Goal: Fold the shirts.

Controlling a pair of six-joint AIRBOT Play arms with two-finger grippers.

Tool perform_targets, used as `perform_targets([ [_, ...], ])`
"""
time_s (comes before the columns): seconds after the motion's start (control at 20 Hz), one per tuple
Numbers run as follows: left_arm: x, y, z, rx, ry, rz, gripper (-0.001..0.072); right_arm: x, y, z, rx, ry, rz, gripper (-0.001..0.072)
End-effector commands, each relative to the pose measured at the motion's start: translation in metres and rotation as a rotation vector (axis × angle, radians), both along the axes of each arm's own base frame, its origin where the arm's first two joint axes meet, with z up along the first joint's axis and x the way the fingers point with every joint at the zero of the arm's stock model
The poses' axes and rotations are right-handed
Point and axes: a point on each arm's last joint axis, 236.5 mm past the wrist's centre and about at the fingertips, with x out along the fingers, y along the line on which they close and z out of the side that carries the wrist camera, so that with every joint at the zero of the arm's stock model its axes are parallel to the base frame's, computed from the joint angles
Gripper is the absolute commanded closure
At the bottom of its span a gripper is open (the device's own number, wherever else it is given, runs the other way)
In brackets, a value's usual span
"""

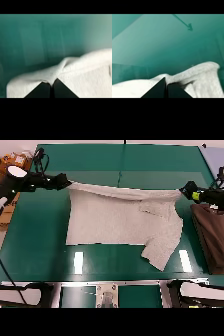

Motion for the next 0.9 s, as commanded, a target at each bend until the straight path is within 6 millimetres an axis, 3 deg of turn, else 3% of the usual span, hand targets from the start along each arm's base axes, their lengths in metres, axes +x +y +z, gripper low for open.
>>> perform_targets([
  [0.0,0.038,0.025,0.0,0.036,-0.105,0.131,0.069,0.041,-0.01,-0.031,0.011,0.02,0.0,0.0699],
  [0.25,0.047,0.033,-0.012,0.063,-0.117,0.154,0.069,0.078,-0.01,-0.02,-0.007,-0.031,0.028,0.0699],
  [0.55,0.057,0.04,-0.006,0.065,-0.151,0.195,0.069,0.094,-0.004,-0.003,-0.024,-0.076,0.042,0.0699],
  [0.7,0.055,0.038,-0.007,0.071,-0.145,0.176,0.069,0.093,-0.004,-0.006,-0.037,-0.067,0.052,0.0699],
  [0.85,0.033,0.024,-0.036,0.103,-0.041,0.059,0.069,0.071,-0.002,-0.032,-0.099,0.031,0.144,0.07],
])
